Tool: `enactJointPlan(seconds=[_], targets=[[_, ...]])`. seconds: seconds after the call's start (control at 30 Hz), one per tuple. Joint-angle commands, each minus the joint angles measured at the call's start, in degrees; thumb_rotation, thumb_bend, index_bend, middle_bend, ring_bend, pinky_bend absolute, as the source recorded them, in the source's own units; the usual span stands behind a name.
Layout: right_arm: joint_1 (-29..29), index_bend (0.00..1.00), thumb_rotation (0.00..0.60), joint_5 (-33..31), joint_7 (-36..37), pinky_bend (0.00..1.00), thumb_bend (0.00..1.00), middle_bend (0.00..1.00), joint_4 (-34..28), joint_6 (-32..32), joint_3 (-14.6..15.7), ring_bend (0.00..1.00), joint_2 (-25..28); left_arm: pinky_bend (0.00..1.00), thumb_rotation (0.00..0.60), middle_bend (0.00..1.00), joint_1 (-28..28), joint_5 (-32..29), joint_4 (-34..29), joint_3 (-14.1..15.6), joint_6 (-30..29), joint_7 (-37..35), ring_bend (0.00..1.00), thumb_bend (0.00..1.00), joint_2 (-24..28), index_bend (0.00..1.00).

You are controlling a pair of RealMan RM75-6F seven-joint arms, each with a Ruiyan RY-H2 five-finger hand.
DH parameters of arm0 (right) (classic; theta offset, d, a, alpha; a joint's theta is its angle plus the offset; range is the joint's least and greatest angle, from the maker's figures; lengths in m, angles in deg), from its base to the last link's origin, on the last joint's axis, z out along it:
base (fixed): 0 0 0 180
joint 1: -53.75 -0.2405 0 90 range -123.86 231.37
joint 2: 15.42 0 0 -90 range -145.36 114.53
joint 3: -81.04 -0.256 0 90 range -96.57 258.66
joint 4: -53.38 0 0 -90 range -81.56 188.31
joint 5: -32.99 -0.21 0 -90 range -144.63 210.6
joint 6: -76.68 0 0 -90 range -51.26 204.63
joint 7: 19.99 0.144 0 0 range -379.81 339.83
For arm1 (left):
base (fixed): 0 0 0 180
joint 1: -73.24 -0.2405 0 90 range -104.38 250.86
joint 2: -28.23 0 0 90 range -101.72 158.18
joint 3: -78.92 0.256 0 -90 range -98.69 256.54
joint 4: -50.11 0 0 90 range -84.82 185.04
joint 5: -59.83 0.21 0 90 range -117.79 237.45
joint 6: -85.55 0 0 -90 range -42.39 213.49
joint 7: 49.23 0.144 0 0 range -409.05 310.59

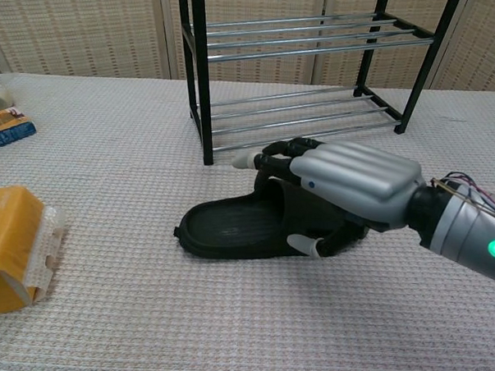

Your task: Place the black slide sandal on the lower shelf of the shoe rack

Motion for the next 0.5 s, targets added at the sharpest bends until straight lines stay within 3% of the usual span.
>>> enactJointPlan(seconds=[0.03, 0.27, 0.5], targets=[[-1.53, 0.0, 0.6, -2.44, -3.88, 0.0, 0.44, 0.28, 0.69, 2.5, -0.25, 0.0, -1.33, 0.17, 0.6, 0.0, -0.14, -0.09, 0.18, 0.02, -0.08, -0.14, 0.0, 0.24, -0.05, 0.09], [-2.12, 0.0, 0.6, -6.47, -8.08, 0.0, 0.44, 0.3, 0.82, 4.9, 0.74, 0.0, -1.28, 0.17, 0.6, 0.0, -0.38, -0.08, 0.54, 0.15, -0.1, -0.46, 0.0, 0.24, -0.1, 0.09], [-1.02, 0.0, 0.6, -5.1, -7.21, 0.0, 0.44, 0.35, 0.32, 3.89, 4.0, 0.0, 2.63, 0.17, 0.6, 0.0, -0.13, 0.44, 0.23, 0.16, 0.09, -0.23, 0.0, 0.24, -0.25, 0.09]])
